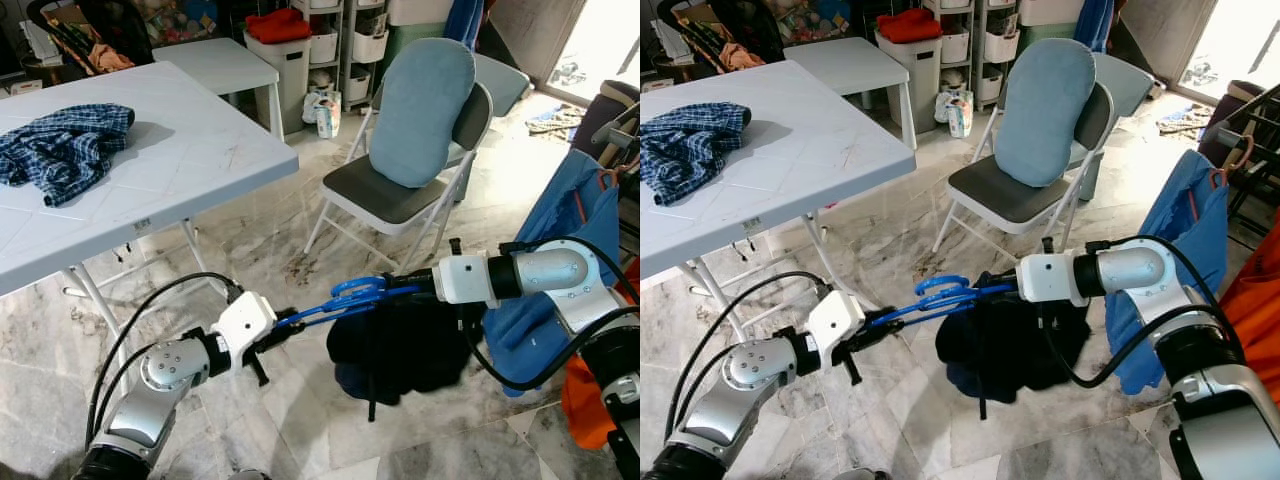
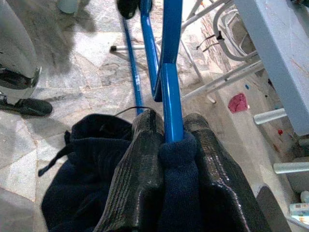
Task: Hang hanger
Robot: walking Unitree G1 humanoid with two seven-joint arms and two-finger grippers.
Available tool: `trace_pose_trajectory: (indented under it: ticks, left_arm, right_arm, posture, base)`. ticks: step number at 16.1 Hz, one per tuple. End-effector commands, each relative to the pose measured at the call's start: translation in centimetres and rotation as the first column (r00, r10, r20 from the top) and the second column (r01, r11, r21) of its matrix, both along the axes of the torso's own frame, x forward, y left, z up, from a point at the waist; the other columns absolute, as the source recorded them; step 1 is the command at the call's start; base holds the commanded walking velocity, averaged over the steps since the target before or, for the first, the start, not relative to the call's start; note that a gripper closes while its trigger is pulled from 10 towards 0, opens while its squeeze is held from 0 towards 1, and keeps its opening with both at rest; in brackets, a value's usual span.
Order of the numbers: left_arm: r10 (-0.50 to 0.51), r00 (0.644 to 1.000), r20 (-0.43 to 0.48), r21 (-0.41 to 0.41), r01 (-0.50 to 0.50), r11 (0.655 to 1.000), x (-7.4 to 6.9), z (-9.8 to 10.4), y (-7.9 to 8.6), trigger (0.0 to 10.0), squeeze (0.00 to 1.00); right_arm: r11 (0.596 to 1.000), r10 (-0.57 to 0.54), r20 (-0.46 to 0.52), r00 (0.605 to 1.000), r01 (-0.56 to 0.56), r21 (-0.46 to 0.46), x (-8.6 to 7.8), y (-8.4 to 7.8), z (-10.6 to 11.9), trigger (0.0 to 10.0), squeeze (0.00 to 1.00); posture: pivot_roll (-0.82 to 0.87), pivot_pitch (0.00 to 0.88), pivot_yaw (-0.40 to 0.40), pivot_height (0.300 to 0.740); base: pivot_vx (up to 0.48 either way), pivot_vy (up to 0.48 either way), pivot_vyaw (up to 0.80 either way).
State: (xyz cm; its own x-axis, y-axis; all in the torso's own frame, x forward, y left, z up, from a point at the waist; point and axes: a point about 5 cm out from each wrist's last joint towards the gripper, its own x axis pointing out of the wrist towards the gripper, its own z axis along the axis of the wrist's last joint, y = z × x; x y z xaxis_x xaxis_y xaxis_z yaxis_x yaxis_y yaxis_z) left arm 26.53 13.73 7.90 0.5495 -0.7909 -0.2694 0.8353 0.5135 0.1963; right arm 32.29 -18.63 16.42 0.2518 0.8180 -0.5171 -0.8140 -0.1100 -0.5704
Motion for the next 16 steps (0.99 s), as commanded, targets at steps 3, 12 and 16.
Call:
trace_pose_trajectory:
  ticks: [3, 12, 16]
  left_arm:
    - [-0.051, 0.999, -0.007, -0.076, 0.050, 0.996, 0.0, 1.2, -1.2, 0.0, 0.00]
    - [-0.005, 1.000, 0.011, -0.092, 0.006, 0.996, 0.7, 1.3, -1.2, 0.0, 0.00]
    - [0.043, 0.999, 0.010, -0.103, -0.042, 0.994, 0.5, 0.9, -0.8, 0.0, 0.00]
  right_arm:
    - [0.999, 0.021, 0.095, 0.995, -0.025, 0.037, 0.4, 0.9, 1.5, 10.0, 0.00]
    - [0.997, -0.059, 0.005, 0.998, 0.059, 0.049, 1.3, 0.7, 1.3, 10.0, 1.00]
    - [0.997, -0.063, 0.043, 0.997, 0.061, 0.036, 1.8, 1.4, 1.3, 10.0, 1.00]
  posture:
    - [-0.07, 0.000, -0.015, 0.740]
    - [-0.08, 0.000, -0.024, 0.740]
    - [-0.07, 0.000, -0.031, 0.740]
  base:
    - [0.000, 0.000, 0.00]
    - [0.000, 0.000, 0.00]
    - [0.000, 0.000, 0.00]
